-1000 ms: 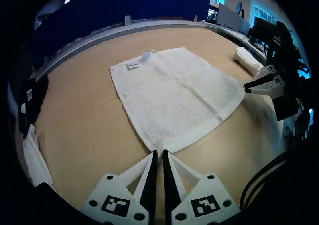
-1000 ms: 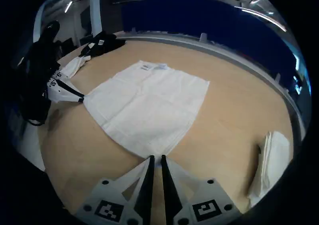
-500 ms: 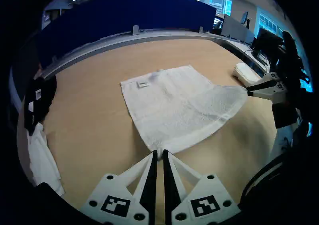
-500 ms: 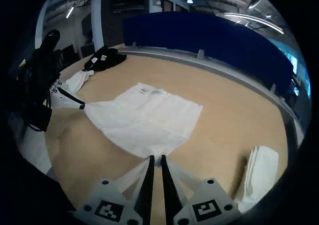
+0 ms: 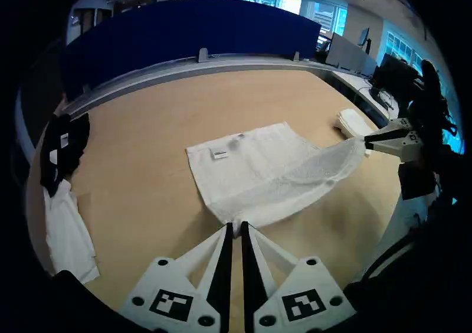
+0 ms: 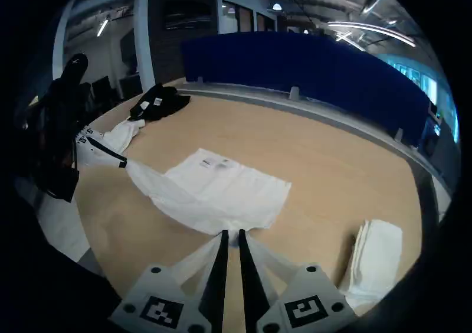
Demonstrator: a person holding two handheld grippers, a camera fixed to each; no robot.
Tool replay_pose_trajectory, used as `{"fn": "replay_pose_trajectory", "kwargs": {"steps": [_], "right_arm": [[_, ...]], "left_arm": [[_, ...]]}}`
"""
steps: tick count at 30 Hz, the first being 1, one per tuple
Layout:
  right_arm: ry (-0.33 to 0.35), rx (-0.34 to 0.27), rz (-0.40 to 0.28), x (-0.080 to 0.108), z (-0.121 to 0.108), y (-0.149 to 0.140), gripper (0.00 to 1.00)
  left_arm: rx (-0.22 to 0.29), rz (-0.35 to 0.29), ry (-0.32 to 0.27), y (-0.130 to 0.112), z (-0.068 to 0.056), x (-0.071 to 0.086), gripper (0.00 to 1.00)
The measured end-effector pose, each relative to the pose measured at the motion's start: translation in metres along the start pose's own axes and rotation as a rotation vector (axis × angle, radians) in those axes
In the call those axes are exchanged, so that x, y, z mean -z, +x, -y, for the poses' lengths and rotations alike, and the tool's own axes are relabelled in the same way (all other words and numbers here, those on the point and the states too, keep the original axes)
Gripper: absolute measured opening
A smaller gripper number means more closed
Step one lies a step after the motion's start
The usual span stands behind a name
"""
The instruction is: Fold towel
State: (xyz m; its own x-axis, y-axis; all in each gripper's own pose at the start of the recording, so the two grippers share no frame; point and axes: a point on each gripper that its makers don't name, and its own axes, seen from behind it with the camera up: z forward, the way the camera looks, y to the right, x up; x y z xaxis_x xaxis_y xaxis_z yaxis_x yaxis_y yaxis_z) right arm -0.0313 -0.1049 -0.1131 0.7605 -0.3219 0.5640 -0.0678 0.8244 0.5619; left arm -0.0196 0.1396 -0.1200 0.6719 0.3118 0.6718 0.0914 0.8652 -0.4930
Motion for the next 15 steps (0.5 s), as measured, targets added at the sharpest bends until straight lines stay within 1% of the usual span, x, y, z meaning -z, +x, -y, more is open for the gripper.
{"fn": "replay_pose_trajectory", "kwargs": {"steps": [5,8,11,15], "right_arm": [[0.006,0.001,0.004,0.012,0.003,-0.001,0.13],[0.010,0.003,0.007,0.015,0.005,-0.001,0.13],[0.008,0.007,0.010,0.015,0.004,-0.002,0.13],[0.007,0.012,0.009,0.013,0.002,0.001,0.13]], "left_arm": [[0.000,0.004,-0.009,-0.001,-0.006,0.008,0.10],[0.005,0.004,-0.008,-0.003,-0.008,0.009,0.10],[0.013,0.004,-0.005,-0.002,-0.008,0.007,0.10],[0.025,-0.003,0.002,0.004,-0.004,0.002,0.10]]}}
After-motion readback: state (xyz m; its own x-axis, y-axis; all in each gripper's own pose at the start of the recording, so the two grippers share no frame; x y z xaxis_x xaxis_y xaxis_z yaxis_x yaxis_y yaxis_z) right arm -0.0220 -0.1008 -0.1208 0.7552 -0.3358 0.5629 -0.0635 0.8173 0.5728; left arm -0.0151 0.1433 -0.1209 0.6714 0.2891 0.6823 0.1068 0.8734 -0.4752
